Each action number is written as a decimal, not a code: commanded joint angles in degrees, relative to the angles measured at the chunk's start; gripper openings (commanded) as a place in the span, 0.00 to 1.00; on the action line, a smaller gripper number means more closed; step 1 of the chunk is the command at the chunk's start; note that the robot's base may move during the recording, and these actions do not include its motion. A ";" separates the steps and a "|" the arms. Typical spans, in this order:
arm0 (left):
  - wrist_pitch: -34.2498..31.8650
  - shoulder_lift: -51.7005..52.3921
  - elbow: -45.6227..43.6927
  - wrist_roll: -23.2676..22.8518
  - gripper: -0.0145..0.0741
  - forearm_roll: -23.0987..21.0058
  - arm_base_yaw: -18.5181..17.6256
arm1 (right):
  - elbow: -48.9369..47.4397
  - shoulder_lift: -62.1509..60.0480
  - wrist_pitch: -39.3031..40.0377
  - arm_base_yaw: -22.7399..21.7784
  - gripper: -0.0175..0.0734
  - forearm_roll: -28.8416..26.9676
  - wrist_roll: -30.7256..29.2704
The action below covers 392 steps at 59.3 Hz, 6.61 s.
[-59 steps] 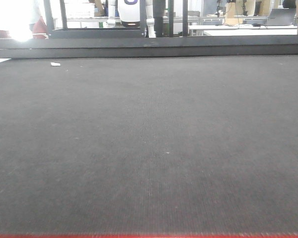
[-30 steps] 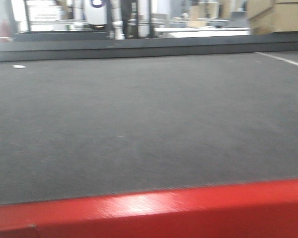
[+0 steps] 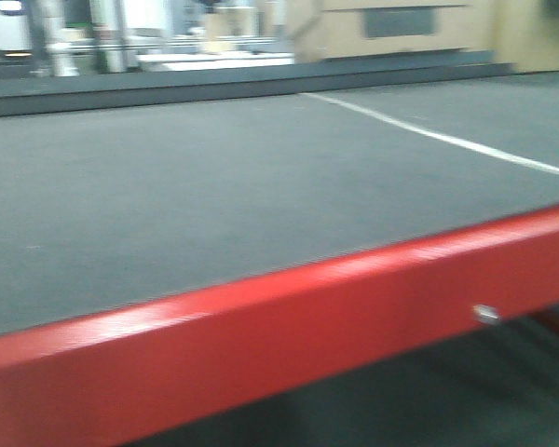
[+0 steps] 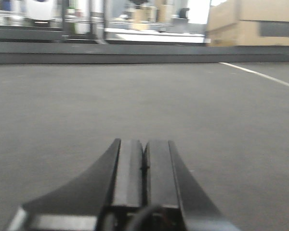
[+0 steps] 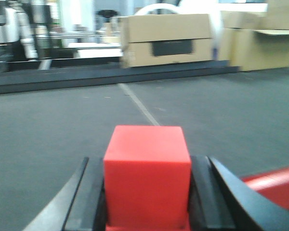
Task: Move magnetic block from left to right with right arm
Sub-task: 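Drive across the room carrying the red cube in the right gripper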
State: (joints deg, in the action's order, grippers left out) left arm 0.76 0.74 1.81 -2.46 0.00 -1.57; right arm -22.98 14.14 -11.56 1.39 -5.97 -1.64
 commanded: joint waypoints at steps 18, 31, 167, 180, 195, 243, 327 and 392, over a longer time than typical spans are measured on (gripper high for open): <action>-5.05 0.37 0.54 -0.25 0.03 0.00 -0.30 | -1.71 0.36 4.96 -0.23 0.49 0.32 -0.07; -5.05 0.37 0.54 -0.25 0.03 0.00 -0.30 | -1.71 0.36 4.96 -0.23 0.49 0.32 -0.07; -5.05 0.37 0.54 -0.25 0.03 0.00 -0.30 | -1.71 0.58 4.96 -0.23 0.49 0.32 -0.07; -5.05 0.37 0.54 -0.25 0.03 0.00 -0.30 | -1.71 0.58 4.96 -0.23 0.49 0.32 -0.07; -5.05 0.37 0.54 -0.25 0.03 0.00 -0.30 | -1.71 0.58 4.96 -0.23 0.49 0.32 -0.07; -5.05 0.37 0.54 -0.25 0.03 0.00 -0.30 | -1.71 0.58 4.96 -0.23 0.49 0.32 -0.07; -5.05 0.37 0.54 -0.25 0.03 0.00 -0.30 | -1.71 0.58 4.96 -0.23 0.49 0.32 -0.07; -5.05 0.37 0.54 -0.25 0.03 0.00 -0.30 | -1.71 0.58 4.96 -0.23 0.49 0.32 -0.07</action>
State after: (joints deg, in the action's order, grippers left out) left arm 0.76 0.74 1.81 -2.46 0.00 -1.57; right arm -22.88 14.05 -11.88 1.39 -5.97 -1.64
